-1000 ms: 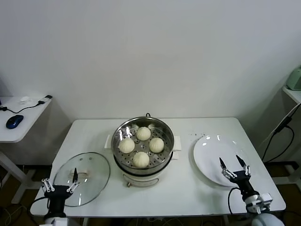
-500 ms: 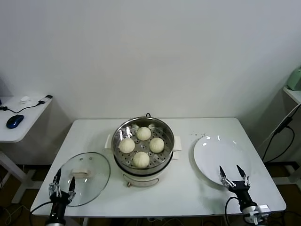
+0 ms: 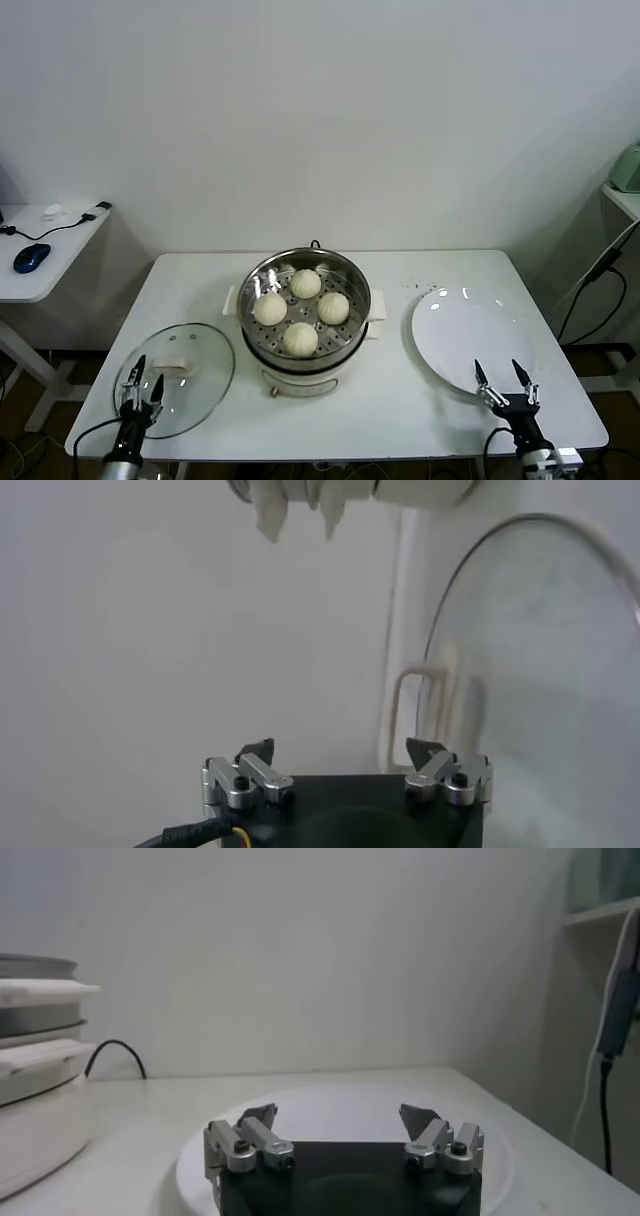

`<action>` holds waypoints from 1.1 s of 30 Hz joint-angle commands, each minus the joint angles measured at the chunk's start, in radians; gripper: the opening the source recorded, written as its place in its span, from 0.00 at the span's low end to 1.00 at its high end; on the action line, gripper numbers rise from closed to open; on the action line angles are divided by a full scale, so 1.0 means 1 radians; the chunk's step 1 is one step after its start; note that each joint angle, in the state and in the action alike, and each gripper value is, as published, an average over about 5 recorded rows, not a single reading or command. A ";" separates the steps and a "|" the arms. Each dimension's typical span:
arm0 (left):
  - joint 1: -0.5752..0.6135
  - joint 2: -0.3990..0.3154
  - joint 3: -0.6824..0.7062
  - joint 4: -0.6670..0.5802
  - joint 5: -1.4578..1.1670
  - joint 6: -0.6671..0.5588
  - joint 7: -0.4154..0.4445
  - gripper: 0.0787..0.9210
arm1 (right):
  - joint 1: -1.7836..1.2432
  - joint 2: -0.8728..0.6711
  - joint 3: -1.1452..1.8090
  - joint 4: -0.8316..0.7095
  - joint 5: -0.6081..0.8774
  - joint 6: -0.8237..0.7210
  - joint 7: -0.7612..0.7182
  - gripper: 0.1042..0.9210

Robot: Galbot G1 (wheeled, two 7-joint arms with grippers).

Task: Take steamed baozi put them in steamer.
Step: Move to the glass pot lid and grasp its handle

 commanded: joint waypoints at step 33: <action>-0.102 0.015 0.026 0.105 0.065 0.037 0.038 0.34 | -0.024 0.022 0.015 0.005 -0.031 0.020 -0.005 0.88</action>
